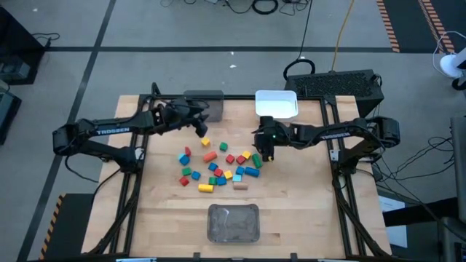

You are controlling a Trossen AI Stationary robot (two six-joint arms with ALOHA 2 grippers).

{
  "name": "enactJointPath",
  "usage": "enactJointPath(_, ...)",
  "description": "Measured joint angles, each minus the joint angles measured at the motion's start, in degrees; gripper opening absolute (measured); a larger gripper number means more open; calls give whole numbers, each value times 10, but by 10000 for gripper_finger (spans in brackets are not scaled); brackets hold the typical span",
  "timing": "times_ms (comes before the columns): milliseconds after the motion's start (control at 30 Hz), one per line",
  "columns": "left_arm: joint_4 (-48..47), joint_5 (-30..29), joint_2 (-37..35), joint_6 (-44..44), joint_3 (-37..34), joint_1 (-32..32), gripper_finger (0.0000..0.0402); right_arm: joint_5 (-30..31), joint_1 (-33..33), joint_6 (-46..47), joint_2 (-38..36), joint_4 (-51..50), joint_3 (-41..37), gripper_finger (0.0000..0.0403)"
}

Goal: Sort blocks by size
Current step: Put the yellow square block into the white bin

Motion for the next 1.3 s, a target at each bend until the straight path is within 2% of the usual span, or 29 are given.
enactJointPath(233,-9,20,6,2,-17,-52,164,-24,-1,16,0,-82,0,224)
enactJointPath(333,36,21,19,3,-39,-84,164,-50,-2,29,0,-112,0,224)
enactJointPath(533,149,23,75,46,-63,-130,164,-55,-15,16,0,-141,0,224)
enactJointPath(733,209,25,109,80,-63,-133,164,-111,-39,8,1,-144,0,224)
enactJointPath(867,215,34,120,95,-63,-132,164,-139,-42,18,5,-147,0,224)
enactJointPath(1167,220,33,142,127,-63,-127,164,-137,-42,39,24,-137,0,223)
enactJointPath(1300,218,33,144,127,-63,-117,164,-136,-43,44,24,-136,0,211)
